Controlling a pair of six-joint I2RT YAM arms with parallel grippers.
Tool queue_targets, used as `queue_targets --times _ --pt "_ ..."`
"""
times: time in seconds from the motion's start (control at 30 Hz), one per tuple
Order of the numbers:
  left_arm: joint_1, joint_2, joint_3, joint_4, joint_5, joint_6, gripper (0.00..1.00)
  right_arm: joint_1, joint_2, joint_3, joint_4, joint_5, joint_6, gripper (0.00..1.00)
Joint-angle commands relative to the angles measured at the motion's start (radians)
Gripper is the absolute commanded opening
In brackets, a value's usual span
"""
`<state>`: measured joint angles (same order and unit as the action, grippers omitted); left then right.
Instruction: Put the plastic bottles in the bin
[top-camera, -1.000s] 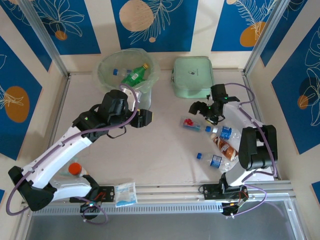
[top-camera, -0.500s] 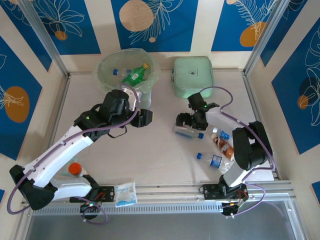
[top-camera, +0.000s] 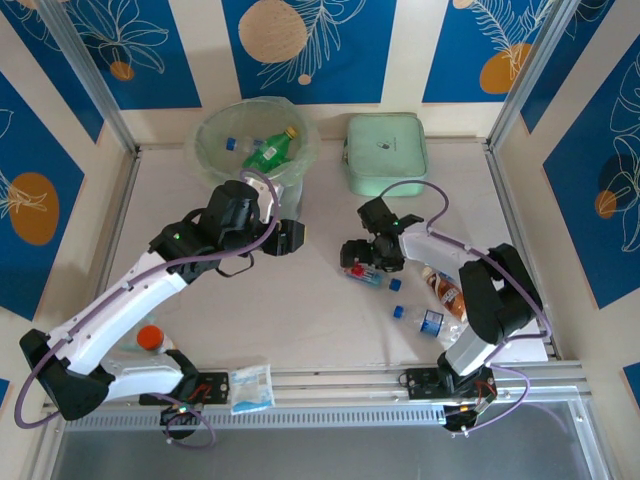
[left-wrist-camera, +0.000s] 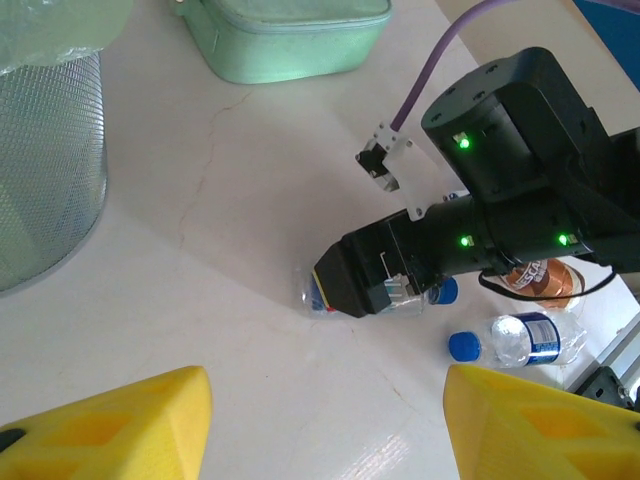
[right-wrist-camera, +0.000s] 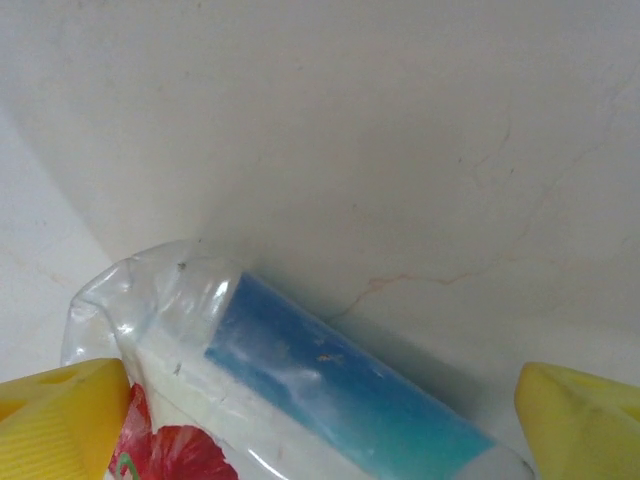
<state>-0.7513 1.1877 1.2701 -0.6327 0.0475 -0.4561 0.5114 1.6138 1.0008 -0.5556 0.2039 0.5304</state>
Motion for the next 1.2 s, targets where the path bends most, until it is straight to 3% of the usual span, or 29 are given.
queue_targets --times 0.0,0.53,0.87,1.17 --pt "-0.006 -0.015 -0.009 0.001 -0.014 0.000 0.63 0.010 -0.050 -0.037 -0.086 0.012 0.021 0.99" --pt "-0.006 0.003 -0.002 0.008 -0.011 0.004 0.63 0.077 -0.234 -0.140 -0.181 -0.037 0.085 0.99" --pt "-0.006 0.009 0.014 0.003 -0.006 0.007 0.63 0.166 -0.139 -0.106 -0.263 0.123 0.150 1.00" --pt "-0.006 -0.004 0.005 -0.010 -0.018 0.010 0.64 0.183 -0.043 -0.031 -0.288 0.218 0.187 0.84"
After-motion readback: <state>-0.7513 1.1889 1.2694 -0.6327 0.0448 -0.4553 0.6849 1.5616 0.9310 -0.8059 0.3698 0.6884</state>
